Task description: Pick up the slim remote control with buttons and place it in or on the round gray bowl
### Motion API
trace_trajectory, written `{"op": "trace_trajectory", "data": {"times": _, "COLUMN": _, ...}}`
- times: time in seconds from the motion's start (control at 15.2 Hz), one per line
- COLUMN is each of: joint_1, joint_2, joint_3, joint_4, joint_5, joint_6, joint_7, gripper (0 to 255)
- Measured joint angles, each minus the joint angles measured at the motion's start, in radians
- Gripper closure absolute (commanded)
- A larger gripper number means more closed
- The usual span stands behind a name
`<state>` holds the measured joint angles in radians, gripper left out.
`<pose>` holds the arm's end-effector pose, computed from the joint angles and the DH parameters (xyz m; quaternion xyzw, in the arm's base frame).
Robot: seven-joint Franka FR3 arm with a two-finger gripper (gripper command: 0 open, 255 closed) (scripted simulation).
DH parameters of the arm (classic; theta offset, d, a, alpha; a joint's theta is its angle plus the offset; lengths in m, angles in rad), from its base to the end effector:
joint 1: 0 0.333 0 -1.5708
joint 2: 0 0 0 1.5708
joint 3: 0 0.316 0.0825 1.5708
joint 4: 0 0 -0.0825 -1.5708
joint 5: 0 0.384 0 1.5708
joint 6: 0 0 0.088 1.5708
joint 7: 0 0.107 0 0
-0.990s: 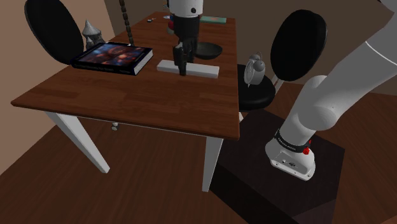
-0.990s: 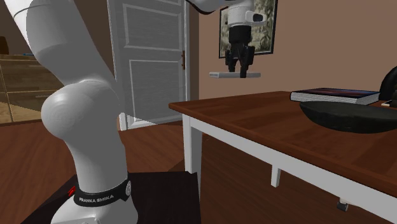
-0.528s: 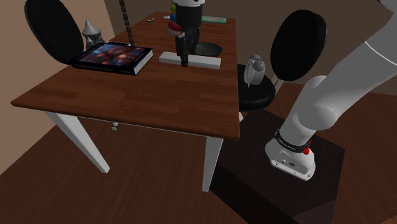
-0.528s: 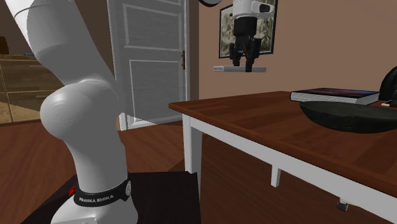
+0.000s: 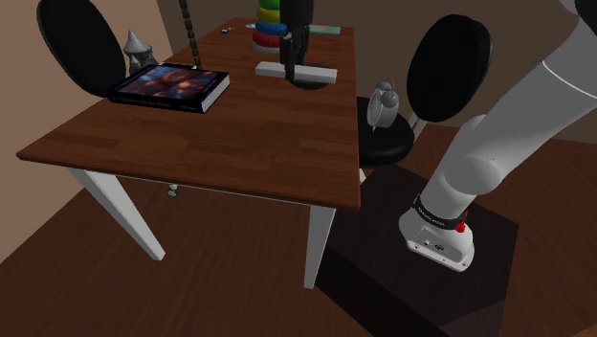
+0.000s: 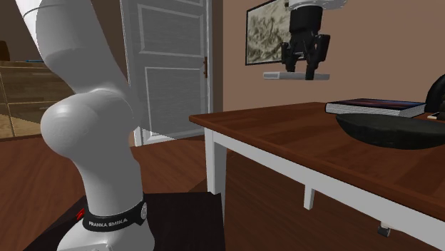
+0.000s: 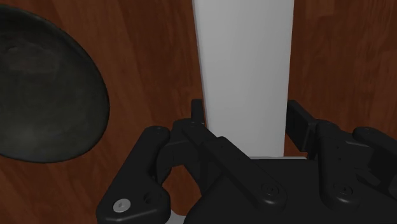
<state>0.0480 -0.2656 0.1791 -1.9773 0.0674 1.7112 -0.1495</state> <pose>0.4619 0.1220 0.5780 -0.9837 -0.1794 0.0025 0.0099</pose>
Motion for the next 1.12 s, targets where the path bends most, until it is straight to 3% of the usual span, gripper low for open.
{"op": "trace_trajectory", "data": {"times": 1.12, "joint_1": -0.151, "joint_2": 0.264, "joint_3": -0.196, "joint_4": 0.270, "joint_5": -0.050, "joint_6": -0.016, "joint_7": -0.334, "gripper": 255}}
